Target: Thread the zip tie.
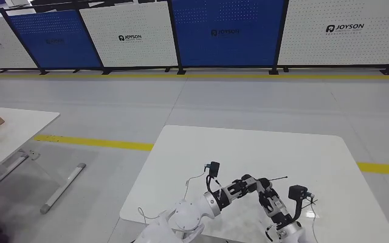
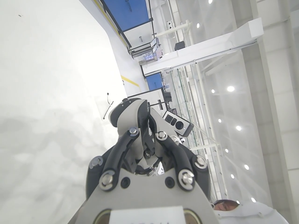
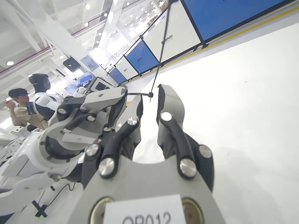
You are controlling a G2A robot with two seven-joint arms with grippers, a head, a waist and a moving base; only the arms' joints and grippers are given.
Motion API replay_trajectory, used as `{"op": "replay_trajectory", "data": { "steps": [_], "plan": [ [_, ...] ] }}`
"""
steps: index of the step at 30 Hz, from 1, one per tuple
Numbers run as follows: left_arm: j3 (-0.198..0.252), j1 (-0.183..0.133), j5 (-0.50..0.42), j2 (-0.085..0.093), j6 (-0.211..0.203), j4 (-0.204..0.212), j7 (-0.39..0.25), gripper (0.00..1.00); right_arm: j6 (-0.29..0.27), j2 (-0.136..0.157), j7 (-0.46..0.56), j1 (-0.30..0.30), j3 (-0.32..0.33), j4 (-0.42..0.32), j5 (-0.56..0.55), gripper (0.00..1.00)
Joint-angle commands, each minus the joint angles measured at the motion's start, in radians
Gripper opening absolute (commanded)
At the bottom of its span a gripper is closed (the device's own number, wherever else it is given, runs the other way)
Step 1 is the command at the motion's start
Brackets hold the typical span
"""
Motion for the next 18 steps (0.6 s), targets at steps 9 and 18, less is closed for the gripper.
{"op": "replay_trajectory", "data": {
  "steps": [9, 18],
  "plan": [
    [0.001, -0.001, -0.001, -0.002, 0.000, 0.004, 0.000, 0.00, -0.003, 0.000, 0.005, 0.003, -0.003, 0.001, 0.009, 0.00],
    [0.004, 0.001, 0.015, -0.001, -0.044, -0.004, -0.022, 0.00, 0.005, 0.001, 0.031, 0.010, -0.007, 0.003, 0.012, 0.00]
  ]
}}
